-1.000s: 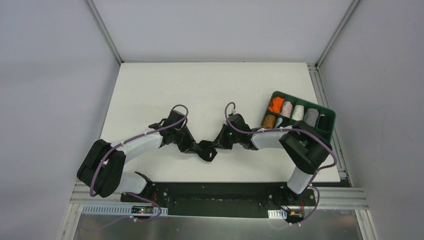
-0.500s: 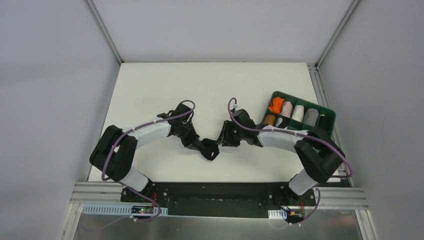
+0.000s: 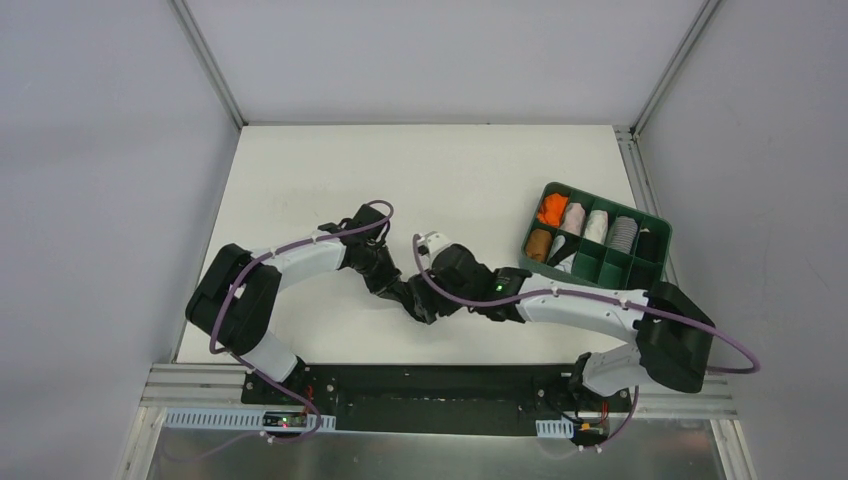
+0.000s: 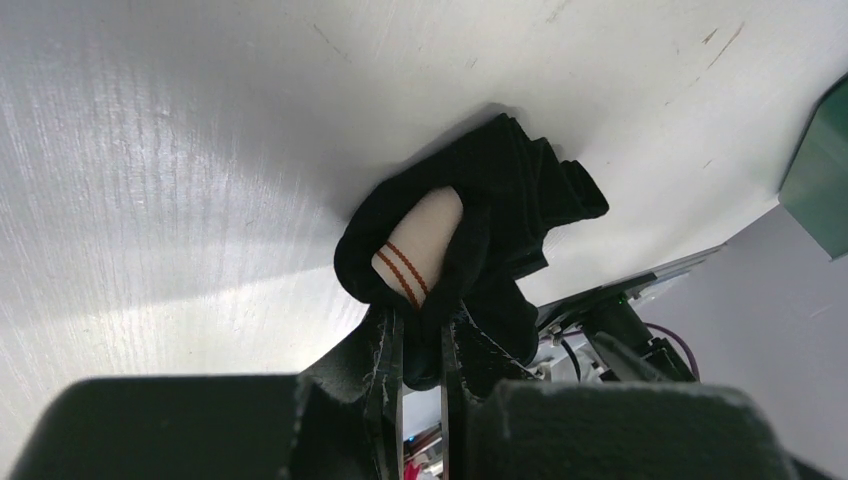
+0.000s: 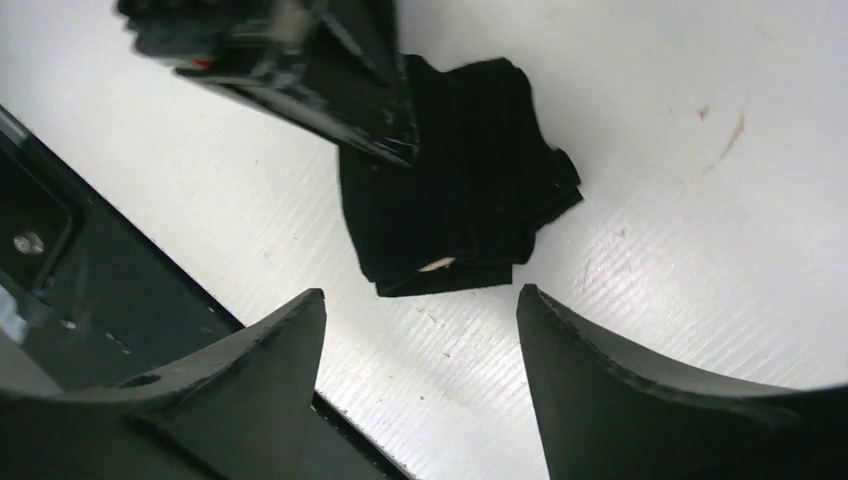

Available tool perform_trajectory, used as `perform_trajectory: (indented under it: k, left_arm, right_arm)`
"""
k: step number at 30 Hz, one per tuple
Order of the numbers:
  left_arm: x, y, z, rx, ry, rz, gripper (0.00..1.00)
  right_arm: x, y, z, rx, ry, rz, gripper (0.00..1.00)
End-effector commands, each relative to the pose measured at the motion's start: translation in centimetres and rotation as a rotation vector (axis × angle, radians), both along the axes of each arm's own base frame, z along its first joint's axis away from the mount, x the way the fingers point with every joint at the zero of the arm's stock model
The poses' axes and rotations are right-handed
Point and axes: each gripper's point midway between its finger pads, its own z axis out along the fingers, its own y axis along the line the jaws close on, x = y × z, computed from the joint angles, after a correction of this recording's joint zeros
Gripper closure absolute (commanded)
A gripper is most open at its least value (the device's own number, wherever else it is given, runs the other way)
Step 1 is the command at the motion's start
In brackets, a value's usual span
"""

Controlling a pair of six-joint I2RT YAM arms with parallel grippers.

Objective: Roll the underwear
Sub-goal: Roll the underwear to the center of the board.

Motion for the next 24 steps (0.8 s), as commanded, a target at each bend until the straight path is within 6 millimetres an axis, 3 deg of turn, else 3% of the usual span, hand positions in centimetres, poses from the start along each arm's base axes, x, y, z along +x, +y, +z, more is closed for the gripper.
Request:
perform_trajectory:
  k: [1,7,10,15,17,22,24]
  left_arm:
    - [-1.2,0.9,-1.2,0.066,0.051,-0.023,1.0]
    - [-1.2,1.0,-1.1,0.07,0.05,-0.018,1.0]
    - [-1.3,1.0,-1.1,0.071,0.051,-0.014,1.0]
    - [-1.3,1.1,-1.1,0.073,0.05,-0.009,1.0]
    - [-1.3,1.1,-1.0,0.071,0.051,-0.008,1.0]
    - [-1.0,0.9,-0.3,0.056,0.033,0.002,1.0]
    - [-0.9,0.8,0.1,0.049,0.024,0.016,0.96]
  right_arm:
    - [0.9,1.0,1.3,-0.176,-0.237,0.164,0.26]
    - [0.2,3.3,0.9,-0.266,-0.335,0.271,0.21]
    - [0.1,4.0,-0.4,-0.307,-0.336,0.294,0.21]
    - [0.1,4.3,-2.6,-0.353,-0.322,0.285,0.29]
    - [0.1,4.1,-3.7,-0.371,-0.308,0.273,0.4]
    - [-0.5,3.0,-5.5,-0.35,-0.261,0.223,1.0]
    - [-1.0,2.8,-5.7,-0.297,-0.228,0.205,1.0]
